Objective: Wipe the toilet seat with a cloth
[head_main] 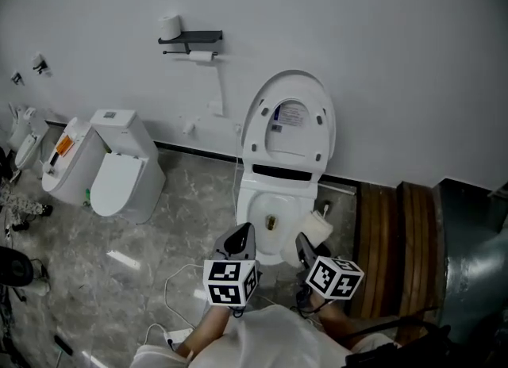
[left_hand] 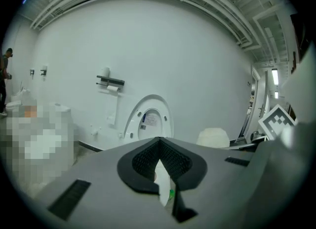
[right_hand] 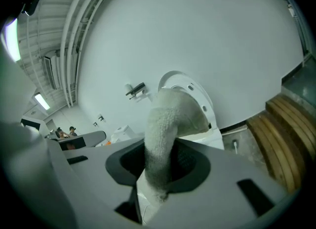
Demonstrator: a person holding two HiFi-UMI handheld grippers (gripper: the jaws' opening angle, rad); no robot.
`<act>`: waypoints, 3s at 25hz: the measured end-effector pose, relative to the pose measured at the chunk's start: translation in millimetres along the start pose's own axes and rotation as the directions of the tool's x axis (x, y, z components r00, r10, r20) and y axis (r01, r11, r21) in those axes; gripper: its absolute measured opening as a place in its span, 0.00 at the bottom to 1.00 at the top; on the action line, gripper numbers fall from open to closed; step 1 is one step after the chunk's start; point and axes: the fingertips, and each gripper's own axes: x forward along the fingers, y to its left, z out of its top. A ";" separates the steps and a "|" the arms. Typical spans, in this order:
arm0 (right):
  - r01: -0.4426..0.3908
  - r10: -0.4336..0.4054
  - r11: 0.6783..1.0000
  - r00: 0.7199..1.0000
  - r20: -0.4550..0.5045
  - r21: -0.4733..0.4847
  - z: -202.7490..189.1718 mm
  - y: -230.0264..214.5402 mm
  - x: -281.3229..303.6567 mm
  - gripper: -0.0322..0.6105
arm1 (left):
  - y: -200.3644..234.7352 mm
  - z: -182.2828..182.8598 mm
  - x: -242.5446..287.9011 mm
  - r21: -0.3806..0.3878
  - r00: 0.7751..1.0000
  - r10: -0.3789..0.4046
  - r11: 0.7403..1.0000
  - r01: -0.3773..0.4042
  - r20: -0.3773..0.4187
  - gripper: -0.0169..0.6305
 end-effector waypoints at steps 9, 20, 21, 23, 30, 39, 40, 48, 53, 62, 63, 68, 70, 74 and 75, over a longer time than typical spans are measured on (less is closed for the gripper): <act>0.086 -0.087 0.995 0.996 0.015 0.053 38.5 6.9 87.8 0.21 | 52.8 33.7 92.3 0.011 0.994 -0.102 0.995 0.102 -0.046 0.02; 0.149 -0.148 0.984 0.989 -0.018 0.094 70.1 -59.2 172.4 0.21 | 63.6 26.1 179.5 0.022 0.984 -0.141 0.989 0.144 -0.107 0.02; 0.148 -0.147 0.985 0.989 -0.013 0.084 79.0 -64.8 179.1 0.21 | 63.2 25.0 182.8 0.018 0.985 -0.135 0.990 0.138 -0.109 0.02; 0.140 -0.141 0.988 0.990 0.004 0.058 101.8 -76.1 196.0 0.21 | 61.4 23.3 194.4 0.015 0.985 -0.129 0.991 0.132 -0.115 0.02; 0.098 -0.097 0.995 0.993 0.072 -0.012 199.4 -104.7 270.3 0.21 | 48.0 22.2 236.4 0.013 0.982 -0.139 0.990 0.142 -0.128 0.02; 0.046 -0.036 0.995 0.993 0.109 -0.087 276.6 -105.1 342.8 0.21 | 51.9 24.5 275.4 0.023 0.986 -0.104 0.994 0.108 -0.134 0.02; 0.045 -0.035 0.995 0.993 0.112 -0.089 281.4 -107.6 348.2 0.21 | 53.4 23.9 278.2 0.020 0.986 -0.098 0.995 0.101 -0.136 0.02; 0.049 -0.044 0.998 0.992 0.121 -0.038 283.6 -138.9 355.3 0.21 | 57.7 10.0 288.8 0.013 0.983 -0.069 0.997 0.073 -0.172 0.02; 0.076 -0.077 0.997 0.990 0.117 0.011 262.9 -165.6 341.3 0.21 | 50.9 0.7 294.0 0.017 0.982 -0.080 0.996 0.084 -0.173 0.02; 0.101 -0.118 0.990 0.976 0.185 0.098 232.6 -204.1 324.1 0.21 | 52.0 -26.0 300.2 0.001 0.983 -0.069 0.998 0.070 -0.172 0.02; 0.109 -0.128 0.989 0.972 0.195 0.102 230.8 -207.8 322.5 0.21 | 52.3 -29.6 299.7 -0.001 0.982 -0.069 0.998 0.070 -0.174 0.02; 0.131 -0.157 0.981 0.968 0.195 0.139 201.7 -231.9 323.3 0.21 | 58.0 -50.7 296.8 -0.021 0.982 -0.061 0.998 0.058 -0.181 0.02; 0.143 -0.169 0.980 0.965 0.199 0.137 190.4 -239.7 324.8 0.21 | 61.3 -61.2 296.6 -0.023 0.981 -0.058 0.998 0.054 -0.184 0.02; 0.157 -0.185 0.977 0.959 0.215 0.142 167.5 -253.9 329.1 0.21 | 70.6 -84.4 297.4 -0.020 0.981 -0.050 0.999 0.048 -0.189 0.02; 0.159 -0.188 0.976 0.958 0.215 0.148 160.3 -258.1 330.4 0.21 | 73.2 -89.5 298.1 -0.019 0.981 -0.048 0.999 0.045 -0.188 0.02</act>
